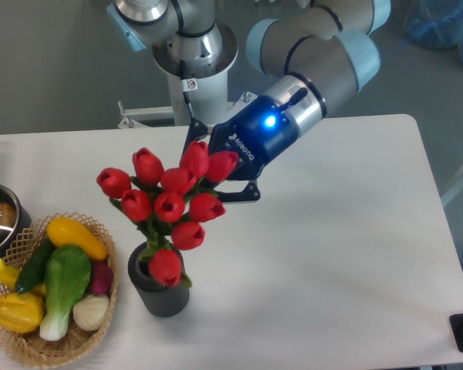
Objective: Pick up the flowers from the vase
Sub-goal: 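Carry the held tulips away from the vase, over the table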
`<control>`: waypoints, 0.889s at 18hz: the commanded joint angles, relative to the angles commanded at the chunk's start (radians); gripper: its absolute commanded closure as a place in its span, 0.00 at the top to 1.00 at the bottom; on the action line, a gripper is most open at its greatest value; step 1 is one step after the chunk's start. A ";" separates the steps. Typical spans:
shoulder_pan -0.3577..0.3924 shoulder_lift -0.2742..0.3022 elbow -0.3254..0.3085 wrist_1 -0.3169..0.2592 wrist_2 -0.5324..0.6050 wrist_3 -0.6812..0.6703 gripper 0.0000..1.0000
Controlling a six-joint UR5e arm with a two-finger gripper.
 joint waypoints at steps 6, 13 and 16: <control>0.046 0.012 0.045 0.005 0.217 0.066 0.00; 0.054 0.008 0.019 0.002 0.552 0.182 0.00; 0.100 0.008 -0.023 0.000 0.610 0.352 0.00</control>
